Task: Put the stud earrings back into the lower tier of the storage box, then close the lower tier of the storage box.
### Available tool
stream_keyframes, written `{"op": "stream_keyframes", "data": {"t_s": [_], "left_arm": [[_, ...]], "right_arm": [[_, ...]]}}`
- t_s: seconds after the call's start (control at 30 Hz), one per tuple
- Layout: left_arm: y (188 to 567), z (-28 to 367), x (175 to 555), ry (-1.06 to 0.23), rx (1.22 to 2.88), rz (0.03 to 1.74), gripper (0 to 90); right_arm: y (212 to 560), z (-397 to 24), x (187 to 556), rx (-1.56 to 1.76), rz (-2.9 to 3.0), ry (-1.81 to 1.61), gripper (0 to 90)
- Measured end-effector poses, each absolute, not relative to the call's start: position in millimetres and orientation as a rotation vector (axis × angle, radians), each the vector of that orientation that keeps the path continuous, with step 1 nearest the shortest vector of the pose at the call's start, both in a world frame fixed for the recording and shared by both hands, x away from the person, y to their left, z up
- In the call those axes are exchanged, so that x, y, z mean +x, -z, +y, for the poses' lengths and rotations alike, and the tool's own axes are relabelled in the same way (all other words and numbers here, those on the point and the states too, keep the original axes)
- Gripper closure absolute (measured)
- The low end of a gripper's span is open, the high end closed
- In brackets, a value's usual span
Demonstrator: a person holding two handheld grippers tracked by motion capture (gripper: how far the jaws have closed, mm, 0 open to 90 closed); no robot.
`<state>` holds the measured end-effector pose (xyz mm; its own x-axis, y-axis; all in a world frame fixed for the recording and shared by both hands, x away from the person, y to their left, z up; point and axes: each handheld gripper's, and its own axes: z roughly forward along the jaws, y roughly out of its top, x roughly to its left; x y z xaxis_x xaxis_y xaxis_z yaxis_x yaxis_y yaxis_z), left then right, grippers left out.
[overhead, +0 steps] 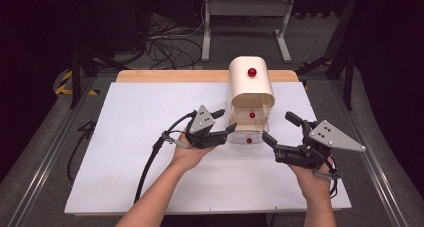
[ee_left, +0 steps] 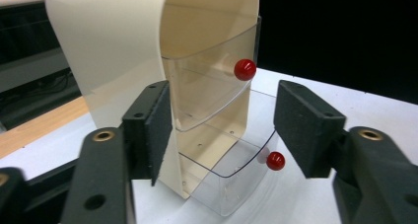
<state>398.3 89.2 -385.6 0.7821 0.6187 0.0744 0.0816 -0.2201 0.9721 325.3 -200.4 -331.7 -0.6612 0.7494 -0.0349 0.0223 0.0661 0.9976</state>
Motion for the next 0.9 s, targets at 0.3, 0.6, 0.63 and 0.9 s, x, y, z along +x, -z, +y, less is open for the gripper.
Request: {"op": "stream_keyframes", "data": {"t_s": [0.3,0.6,0.63,0.9], "left_arm": [[370.9,114.3,378.5,-0.562,1.708,0.533,31.6],[360.1,139.5,368.6,-0.568,1.680,0.549,27.0],[359.1,141.5,367.5,-0.578,1.681,0.547,26.9],[353.7,155.2,359.6,-0.591,1.659,0.551,25.6]], "right_arm": [[334.3,-195.7,327.5,0.769,1.795,-1.631,9.7],[337.3,-194.4,330.3,0.805,1.785,-1.624,10.3],[337.8,-194.5,330.8,0.807,1.786,-1.618,10.6],[341.0,-192.9,332.7,0.818,1.783,-1.608,23.0]]}}
